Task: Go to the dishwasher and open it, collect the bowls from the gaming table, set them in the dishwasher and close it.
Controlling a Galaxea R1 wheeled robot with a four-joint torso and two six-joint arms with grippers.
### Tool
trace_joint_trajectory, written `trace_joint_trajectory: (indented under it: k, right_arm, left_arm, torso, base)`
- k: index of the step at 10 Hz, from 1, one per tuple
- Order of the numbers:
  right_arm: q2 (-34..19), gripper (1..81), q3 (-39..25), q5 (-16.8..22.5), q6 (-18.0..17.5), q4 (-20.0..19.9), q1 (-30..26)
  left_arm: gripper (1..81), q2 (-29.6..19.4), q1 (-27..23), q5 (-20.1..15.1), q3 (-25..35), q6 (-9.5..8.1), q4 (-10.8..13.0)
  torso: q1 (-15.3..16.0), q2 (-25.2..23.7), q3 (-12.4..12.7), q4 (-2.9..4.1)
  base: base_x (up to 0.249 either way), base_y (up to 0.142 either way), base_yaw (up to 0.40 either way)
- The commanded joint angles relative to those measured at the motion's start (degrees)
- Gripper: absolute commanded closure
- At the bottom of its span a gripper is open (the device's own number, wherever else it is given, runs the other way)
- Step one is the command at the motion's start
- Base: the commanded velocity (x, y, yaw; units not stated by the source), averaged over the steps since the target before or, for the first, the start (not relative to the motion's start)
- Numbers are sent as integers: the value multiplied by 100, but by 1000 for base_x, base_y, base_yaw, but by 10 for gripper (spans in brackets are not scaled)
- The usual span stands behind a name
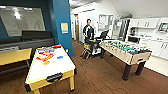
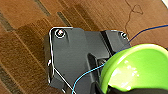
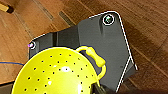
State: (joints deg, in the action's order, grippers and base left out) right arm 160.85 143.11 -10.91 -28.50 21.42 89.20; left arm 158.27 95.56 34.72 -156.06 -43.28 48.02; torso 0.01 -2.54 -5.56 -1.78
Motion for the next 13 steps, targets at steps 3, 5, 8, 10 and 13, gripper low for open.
trace_joint_trajectory:
  k: [3,5,8,10,13]
  right_arm:
    - [-42,811,-12,212,-6,46,-213]
    - [-16,811,-12,212,-6,55,-205]
    - [1,811,-3,203,-6,56,-179]
    - [46,811,6,195,-6,55,-204]
    - [46,811,33,195,-6,38,-196]
  left_arm:
    - [811,-120,-156,-124,-56,21,41]
    - [811,-137,-156,-132,-56,21,41]
    - [811,-182,-165,-123,-56,13,32]
    - [811,37,-235,-383,-56,21,76]
    - [811,320,-296,-923,-56,30,76]
  torso:
    - [0,0,0,0]
    - [0,0,0,0]
    - [0,0,0,0]
    - [0,0,0,0]
    - [0,0,0,0]
  base:
    - [0,0,-384]
    - [0,0,-384]
    - [0,0,-385]
    - [0,0,-384]
    - [0,0,-384]
